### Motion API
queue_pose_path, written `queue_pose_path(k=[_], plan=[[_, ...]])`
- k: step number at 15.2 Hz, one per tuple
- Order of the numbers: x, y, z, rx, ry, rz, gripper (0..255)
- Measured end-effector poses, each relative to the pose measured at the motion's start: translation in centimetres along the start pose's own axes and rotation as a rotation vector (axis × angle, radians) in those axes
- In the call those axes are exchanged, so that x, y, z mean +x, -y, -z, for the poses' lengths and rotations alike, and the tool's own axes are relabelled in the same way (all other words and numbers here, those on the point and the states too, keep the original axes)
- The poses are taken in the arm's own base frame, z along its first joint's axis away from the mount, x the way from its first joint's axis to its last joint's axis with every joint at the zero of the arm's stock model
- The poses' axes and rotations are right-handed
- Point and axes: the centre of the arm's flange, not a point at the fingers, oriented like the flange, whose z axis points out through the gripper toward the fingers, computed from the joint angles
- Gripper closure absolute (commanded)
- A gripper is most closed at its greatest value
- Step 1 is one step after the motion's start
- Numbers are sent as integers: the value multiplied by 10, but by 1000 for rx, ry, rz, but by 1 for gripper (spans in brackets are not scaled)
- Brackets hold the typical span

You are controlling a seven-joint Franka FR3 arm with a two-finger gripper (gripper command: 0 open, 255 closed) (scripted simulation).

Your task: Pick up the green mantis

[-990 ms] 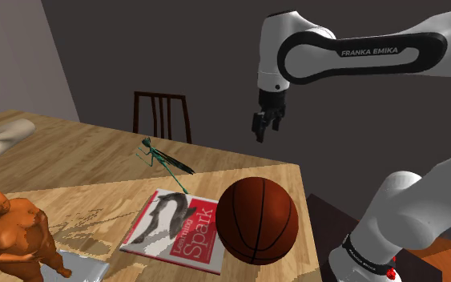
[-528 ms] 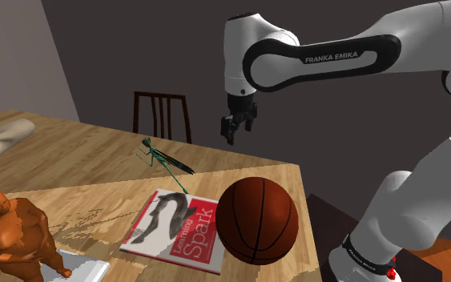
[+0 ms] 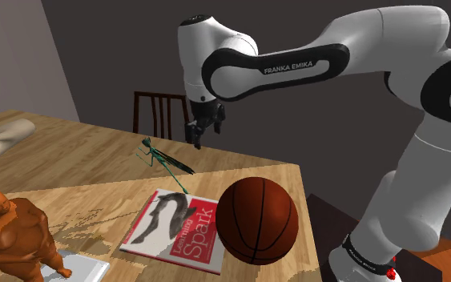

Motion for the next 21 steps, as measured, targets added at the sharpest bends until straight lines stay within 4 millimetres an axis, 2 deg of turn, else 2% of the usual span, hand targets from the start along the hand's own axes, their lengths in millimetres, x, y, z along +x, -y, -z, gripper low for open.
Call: queue_pose_path(k=[7, 11, 12, 19, 20, 21], plan=[[58, 76, -2, -48, -51, 26, 0], [87, 116, -2, -74, -80, 42, 0], [88, 124, -5, -78, -83, 43, 0], [90, 136, -38, -82, -86, 43, 0], [91, 137, -40, -82, -86, 43, 255], [91, 137, -41, -82, -86, 43, 255]])
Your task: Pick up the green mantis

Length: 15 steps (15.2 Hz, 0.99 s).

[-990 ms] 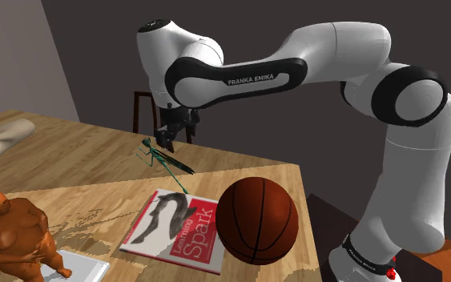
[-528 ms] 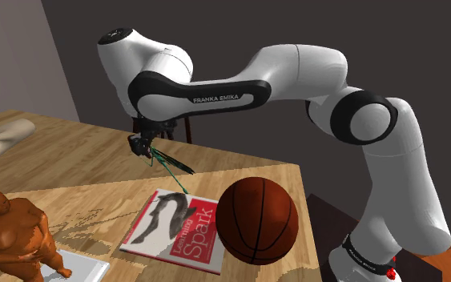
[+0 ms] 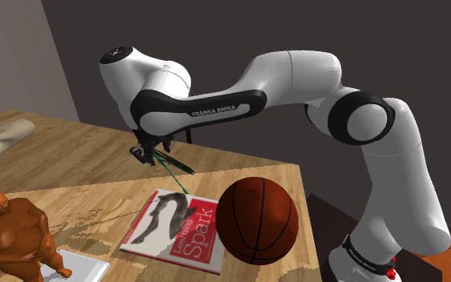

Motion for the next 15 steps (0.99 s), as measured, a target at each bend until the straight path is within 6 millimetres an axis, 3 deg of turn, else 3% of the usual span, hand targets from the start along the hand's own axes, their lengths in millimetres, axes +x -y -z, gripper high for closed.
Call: queue_pose_path(k=[9, 15], plan=[[0, 0, -1, 1, -1, 0, 255], [2, -8, 24, 0, 0, 0, 255]])
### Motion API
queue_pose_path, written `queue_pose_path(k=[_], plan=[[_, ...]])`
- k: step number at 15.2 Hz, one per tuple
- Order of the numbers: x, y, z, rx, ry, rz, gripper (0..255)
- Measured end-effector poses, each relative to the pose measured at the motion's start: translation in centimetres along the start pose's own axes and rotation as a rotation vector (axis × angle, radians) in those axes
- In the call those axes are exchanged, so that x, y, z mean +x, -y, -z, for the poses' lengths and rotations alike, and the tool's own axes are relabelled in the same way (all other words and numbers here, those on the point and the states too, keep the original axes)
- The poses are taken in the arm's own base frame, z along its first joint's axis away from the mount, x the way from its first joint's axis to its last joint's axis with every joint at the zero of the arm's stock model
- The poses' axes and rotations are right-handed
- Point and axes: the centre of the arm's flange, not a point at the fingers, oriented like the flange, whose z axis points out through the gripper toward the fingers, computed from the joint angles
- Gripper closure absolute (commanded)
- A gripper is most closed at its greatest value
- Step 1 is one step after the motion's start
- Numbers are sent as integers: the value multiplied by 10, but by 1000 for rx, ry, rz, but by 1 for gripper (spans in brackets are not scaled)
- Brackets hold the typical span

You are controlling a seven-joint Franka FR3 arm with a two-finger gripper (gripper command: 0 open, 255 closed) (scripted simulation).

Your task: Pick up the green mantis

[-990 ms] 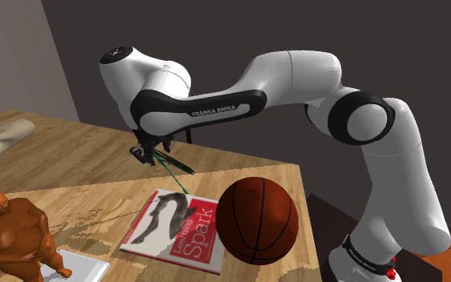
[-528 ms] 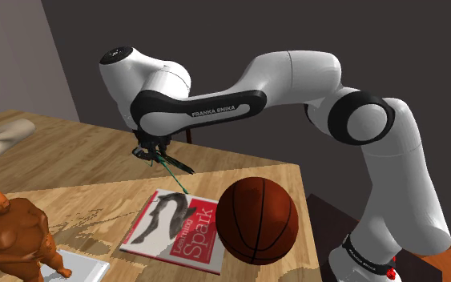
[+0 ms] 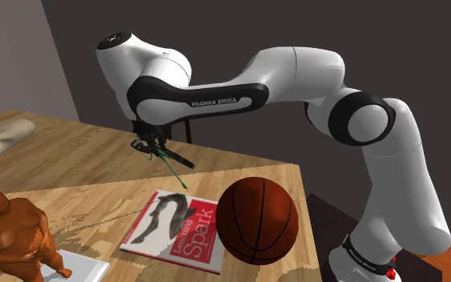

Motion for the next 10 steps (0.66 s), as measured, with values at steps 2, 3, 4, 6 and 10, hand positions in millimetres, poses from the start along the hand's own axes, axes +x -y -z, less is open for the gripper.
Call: queue_pose_path(k=[2, 3, 4, 6, 10], plan=[[1, -2, 10, 0, 0, 0, 255], [2, -4, 15, 0, 0, 0, 255], [1, -6, 20, 0, 0, 0, 255], [3, -9, 30, 0, 0, 0, 255], [5, -15, 48, 0, 0, 0, 255]])
